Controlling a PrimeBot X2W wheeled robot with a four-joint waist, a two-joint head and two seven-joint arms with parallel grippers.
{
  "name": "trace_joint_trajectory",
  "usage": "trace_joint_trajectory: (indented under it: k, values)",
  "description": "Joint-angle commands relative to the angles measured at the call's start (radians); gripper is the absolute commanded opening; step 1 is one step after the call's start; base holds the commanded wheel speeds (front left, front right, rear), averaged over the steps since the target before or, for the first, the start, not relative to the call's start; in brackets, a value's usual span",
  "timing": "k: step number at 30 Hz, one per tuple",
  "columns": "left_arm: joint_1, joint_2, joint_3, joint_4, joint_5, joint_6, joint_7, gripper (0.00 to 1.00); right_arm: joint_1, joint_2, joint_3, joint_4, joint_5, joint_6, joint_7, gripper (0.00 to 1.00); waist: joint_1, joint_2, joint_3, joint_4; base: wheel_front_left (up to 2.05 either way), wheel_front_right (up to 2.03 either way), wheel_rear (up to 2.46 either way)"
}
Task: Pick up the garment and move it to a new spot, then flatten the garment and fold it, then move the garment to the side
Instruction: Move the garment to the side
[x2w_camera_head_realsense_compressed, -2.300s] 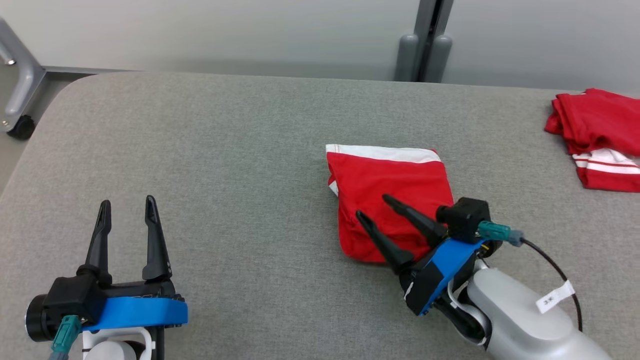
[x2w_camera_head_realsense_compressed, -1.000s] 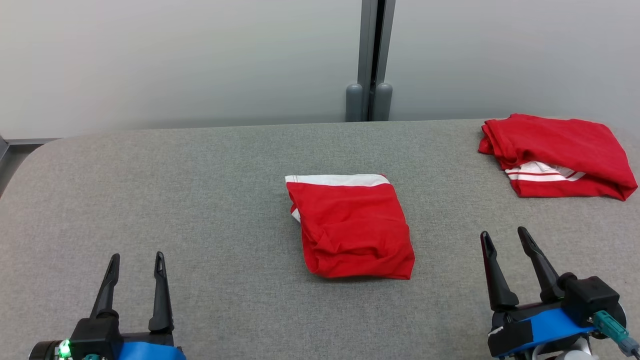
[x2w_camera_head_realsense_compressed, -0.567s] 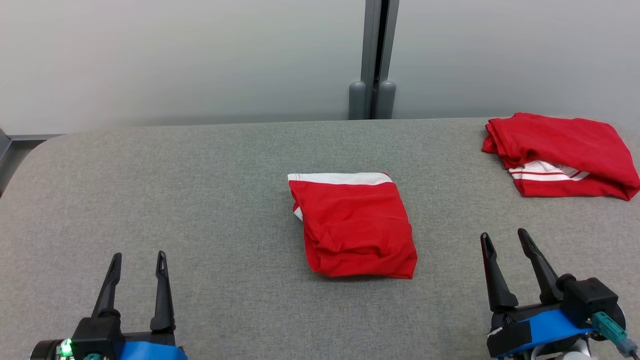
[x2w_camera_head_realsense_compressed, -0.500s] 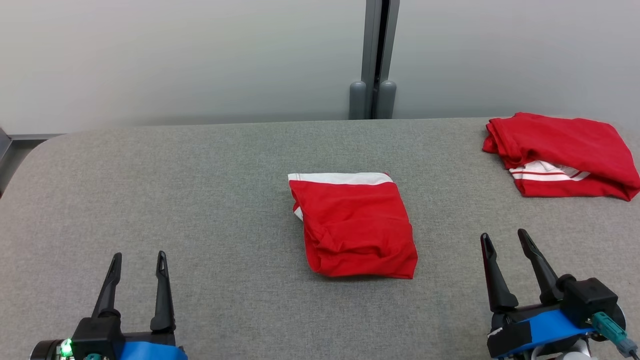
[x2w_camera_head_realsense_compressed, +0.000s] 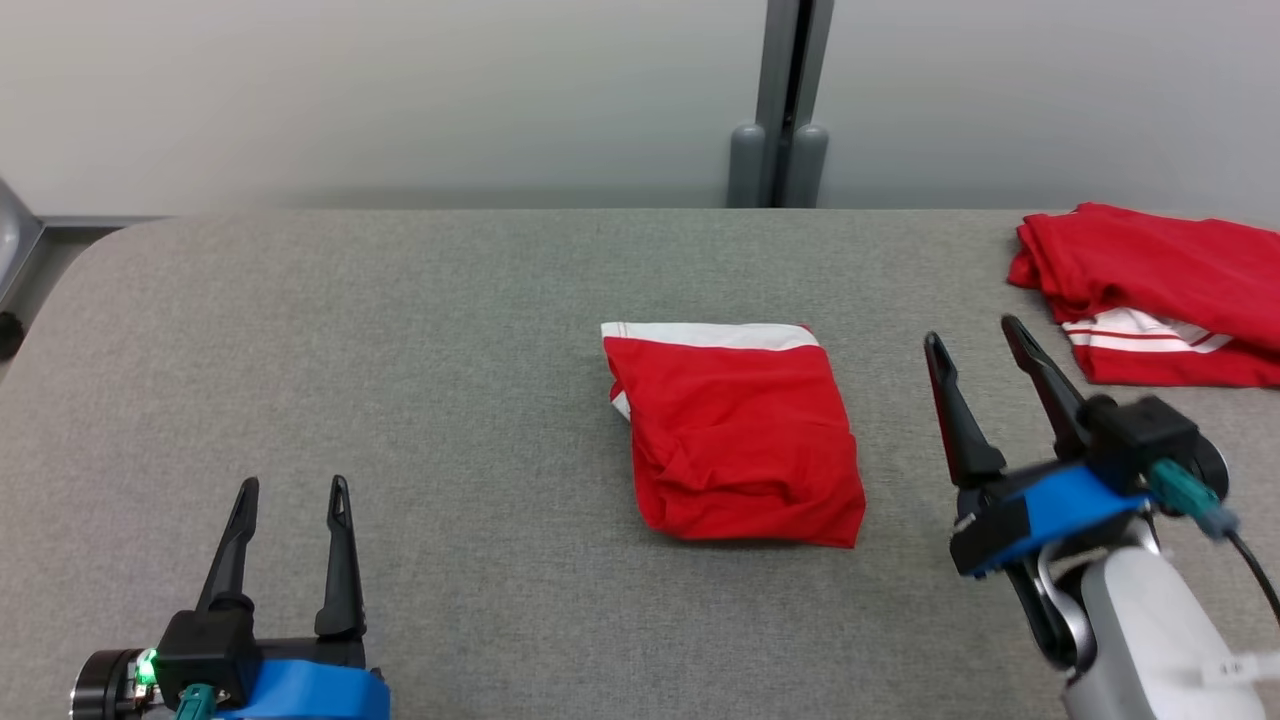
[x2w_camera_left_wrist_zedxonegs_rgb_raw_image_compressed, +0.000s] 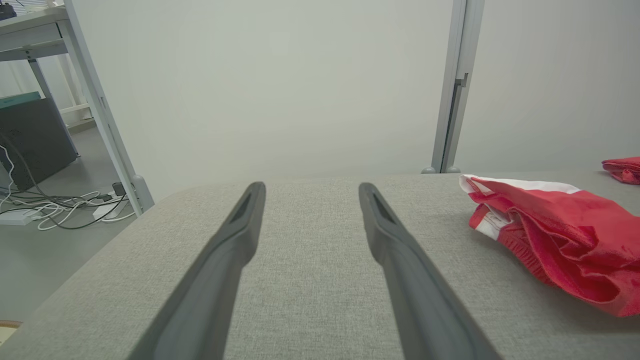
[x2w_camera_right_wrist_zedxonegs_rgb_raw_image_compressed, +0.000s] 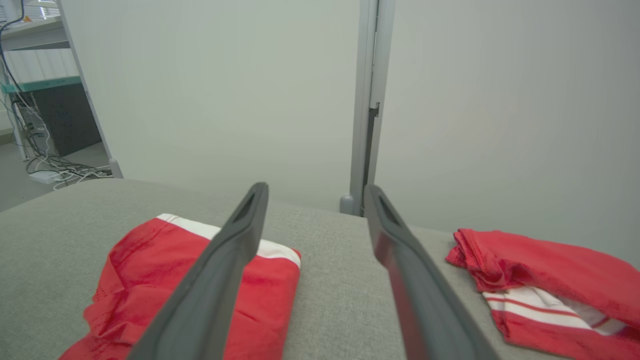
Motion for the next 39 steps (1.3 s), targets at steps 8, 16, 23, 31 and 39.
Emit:
trace_joint_trajectory:
  k: [8,16,23,31,39]
  values:
    - [-0.060,-0.008,-0.027,0.019,-0.016,0.007,-0.013,1.00,-0.202,-0.044,0.083,0.242,0.027,0.000,0.077,1.00,-0.0001,-0.0001,0.071,0.073,0.00,0.00,0.00]
    - [-0.089,-0.012,-0.038,0.048,-0.027,0.010,-0.020,1.00,-0.250,-0.043,0.140,0.461,0.071,0.000,0.074,1.00,-0.0001,-0.0001,0.102,0.114,0.00,0.00,0.00]
    - [-0.099,-0.014,-0.040,0.056,-0.032,0.015,-0.022,1.00,-0.264,-0.040,0.183,0.613,0.111,0.000,0.049,1.00,-0.0001,-0.0001,0.108,0.121,0.00,0.00,0.00]
    - [-0.101,-0.015,-0.043,0.050,-0.037,0.014,-0.022,1.00,-0.301,0.007,0.257,0.729,0.159,0.000,0.040,0.49,-0.0001,-0.0001,0.111,0.118,0.00,0.00,0.00]
    - [-0.094,-0.015,-0.034,0.043,-0.044,0.019,-0.022,1.00,-0.344,-0.029,0.302,0.750,0.204,0.000,-0.021,0.00,-0.0001,-0.0001,0.115,0.095,0.00,0.00,0.00]
